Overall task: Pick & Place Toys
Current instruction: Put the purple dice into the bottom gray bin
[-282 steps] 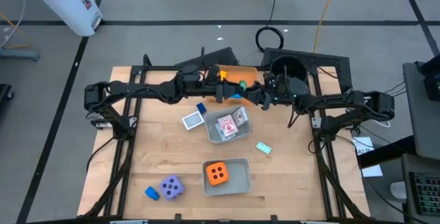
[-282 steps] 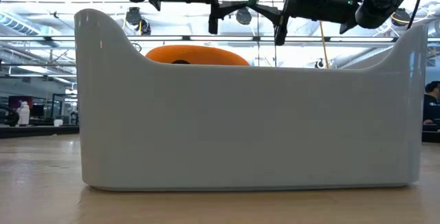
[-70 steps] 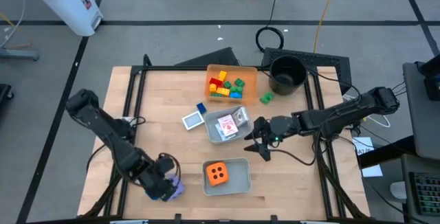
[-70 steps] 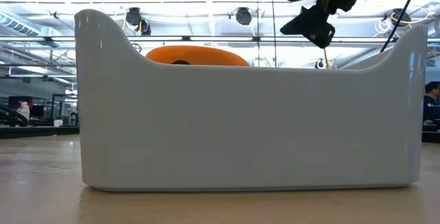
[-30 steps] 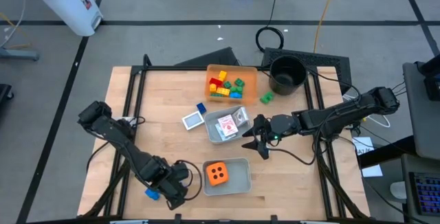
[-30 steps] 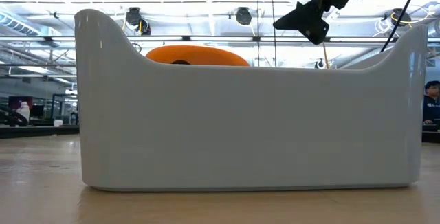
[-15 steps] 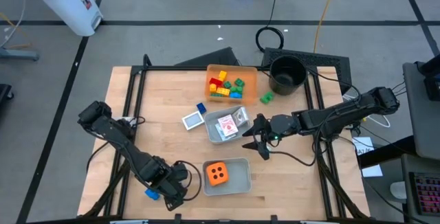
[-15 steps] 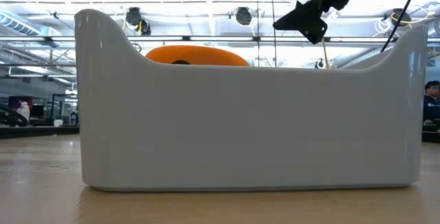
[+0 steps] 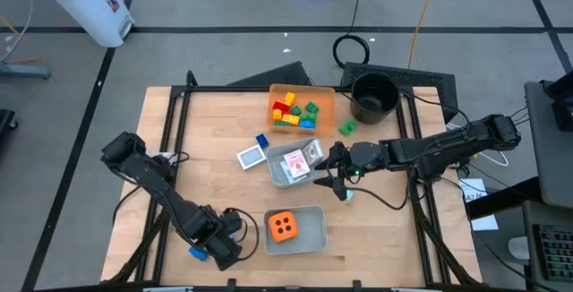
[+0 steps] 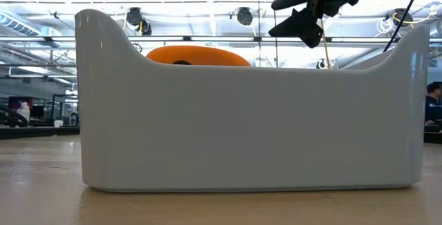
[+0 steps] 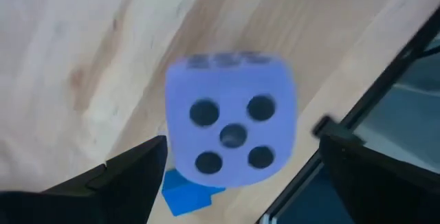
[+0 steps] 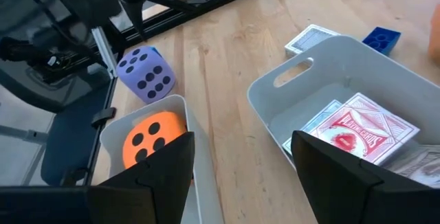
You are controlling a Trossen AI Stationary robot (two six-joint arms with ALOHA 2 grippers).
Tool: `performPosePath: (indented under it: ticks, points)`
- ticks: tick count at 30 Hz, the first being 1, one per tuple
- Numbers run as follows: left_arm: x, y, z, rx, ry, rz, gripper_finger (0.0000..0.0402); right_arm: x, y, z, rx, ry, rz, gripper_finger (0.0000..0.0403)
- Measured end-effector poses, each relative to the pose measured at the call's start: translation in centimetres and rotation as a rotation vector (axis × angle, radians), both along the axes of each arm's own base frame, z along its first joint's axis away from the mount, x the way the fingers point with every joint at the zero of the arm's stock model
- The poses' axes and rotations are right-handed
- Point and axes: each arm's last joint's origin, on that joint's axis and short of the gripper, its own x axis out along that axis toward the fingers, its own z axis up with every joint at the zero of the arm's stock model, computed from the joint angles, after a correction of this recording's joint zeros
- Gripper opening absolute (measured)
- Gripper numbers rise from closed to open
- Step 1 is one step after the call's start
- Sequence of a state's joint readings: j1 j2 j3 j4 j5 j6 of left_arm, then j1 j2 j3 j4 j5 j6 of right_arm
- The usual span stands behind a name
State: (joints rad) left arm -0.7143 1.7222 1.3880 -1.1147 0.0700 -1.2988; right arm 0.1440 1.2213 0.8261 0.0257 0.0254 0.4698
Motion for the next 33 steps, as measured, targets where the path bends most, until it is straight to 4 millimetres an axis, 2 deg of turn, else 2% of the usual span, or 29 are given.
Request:
performPosePath:
  ticks: [5, 18, 33]
  points:
    - [-0.6, -0.1, -1.7, -0.035, 0.064, 0.026, 0.0396, 0.0, 0.0, 0.0, -0.001, 0.000, 0.000, 0.0238]
    - [-0.6, -0.3, -3.4, -0.076, 0.024, 0.026, 0.0400, 0.0, 0.0, 0.0, 0.001, -0.001, -0.001, 0.0238]
    - [-0.6, -0.2, -3.7, -0.043, -0.022, -0.014, 0.0400, 0.0, 0.0, 0.0, 0.014, 0.001, -0.008, 0.0238]
